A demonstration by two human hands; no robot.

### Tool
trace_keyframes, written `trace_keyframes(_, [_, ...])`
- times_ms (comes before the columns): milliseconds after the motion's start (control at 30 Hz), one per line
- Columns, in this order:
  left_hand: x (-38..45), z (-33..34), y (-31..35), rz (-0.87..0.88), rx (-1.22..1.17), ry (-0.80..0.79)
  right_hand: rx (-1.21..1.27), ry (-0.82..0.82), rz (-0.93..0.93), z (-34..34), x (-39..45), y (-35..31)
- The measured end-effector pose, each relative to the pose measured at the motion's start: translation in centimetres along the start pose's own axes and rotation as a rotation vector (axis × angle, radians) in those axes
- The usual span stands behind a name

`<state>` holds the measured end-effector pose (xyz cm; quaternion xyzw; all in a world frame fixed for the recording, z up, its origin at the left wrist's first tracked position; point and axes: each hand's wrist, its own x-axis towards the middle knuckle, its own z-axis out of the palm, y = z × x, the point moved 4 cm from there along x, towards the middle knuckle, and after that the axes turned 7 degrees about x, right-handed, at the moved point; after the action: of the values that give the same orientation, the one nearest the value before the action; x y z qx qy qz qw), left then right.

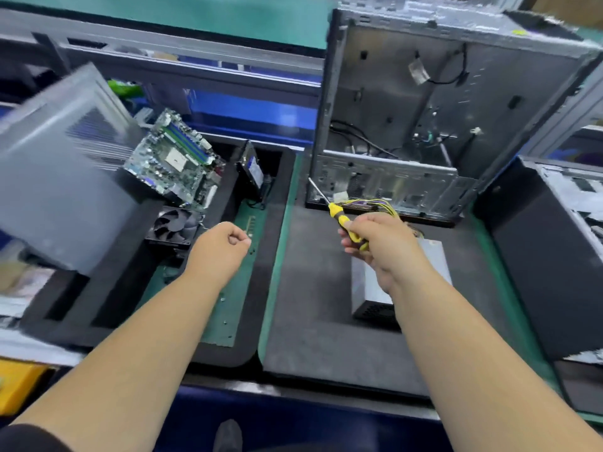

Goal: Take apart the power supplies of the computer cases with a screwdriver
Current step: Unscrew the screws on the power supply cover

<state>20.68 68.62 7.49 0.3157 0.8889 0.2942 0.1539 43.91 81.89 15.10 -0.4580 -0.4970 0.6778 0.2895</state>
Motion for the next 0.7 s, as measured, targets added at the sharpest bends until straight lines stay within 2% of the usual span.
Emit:
trace_keyframes(200, [1.9,-1.5,-4.0,-0.01,0.131,-0.07,-0.044,-0.044,-0.004,5.9,1.8,1.3])
trace_keyframes(367, [3.8,-2.4,-5.2,-0.003,-0.029,-0.141,-0.126,-0.024,-0.013,8.4,2.5,1.6])
trace_keyframes(533, [4.9,-2.1,-2.1,0.058,-0.239,-0.211,-0.107,0.046,-0.058,7.6,2.2,1.5])
trace_keyframes(700, [3.4,0.5,3.8,0.173,-0.347,-0.332,-0.104,0.191,-0.097,2.9,1.2,0.6])
